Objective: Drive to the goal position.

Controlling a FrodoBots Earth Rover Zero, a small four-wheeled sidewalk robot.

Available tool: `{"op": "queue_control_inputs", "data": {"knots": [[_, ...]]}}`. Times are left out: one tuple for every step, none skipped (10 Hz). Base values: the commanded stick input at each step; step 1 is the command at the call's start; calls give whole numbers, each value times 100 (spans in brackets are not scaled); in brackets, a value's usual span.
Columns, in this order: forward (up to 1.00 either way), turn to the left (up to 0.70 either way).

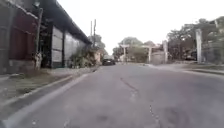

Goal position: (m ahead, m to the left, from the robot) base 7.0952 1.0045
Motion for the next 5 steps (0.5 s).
{"op": "queue_control_inputs", "data": {"knots": [[100, -40], [100, -40], [100, -40], [100, -40], [100, -17]]}}
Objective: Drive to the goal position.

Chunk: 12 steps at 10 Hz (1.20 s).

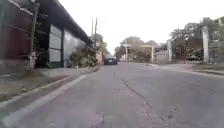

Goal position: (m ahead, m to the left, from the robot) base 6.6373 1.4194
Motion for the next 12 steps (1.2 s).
{"op": "queue_control_inputs", "data": {"knots": [[100, 0], [100, 0], [100, 0], [100, 0], [100, 0], [100, 0], [100, 0], [100, 0], [100, 0], [100, 0], [100, 0], [100, 0]]}}
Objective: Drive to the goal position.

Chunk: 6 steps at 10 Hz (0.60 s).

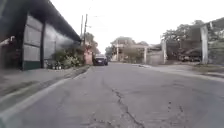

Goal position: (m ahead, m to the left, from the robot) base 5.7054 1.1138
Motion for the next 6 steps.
{"op": "queue_control_inputs", "data": {"knots": [[100, 0], [100, 0], [100, 0], [100, 0], [100, 0], [100, 0]]}}
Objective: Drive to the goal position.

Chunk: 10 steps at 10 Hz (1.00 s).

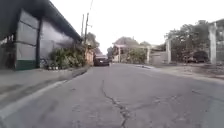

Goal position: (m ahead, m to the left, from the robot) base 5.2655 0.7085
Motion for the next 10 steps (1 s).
{"op": "queue_control_inputs", "data": {"knots": [[100, 0], [100, 0], [100, 0], [100, 0], [100, 0], [100, 0], [100, 0], [100, 0], [100, 0], [100, 0]]}}
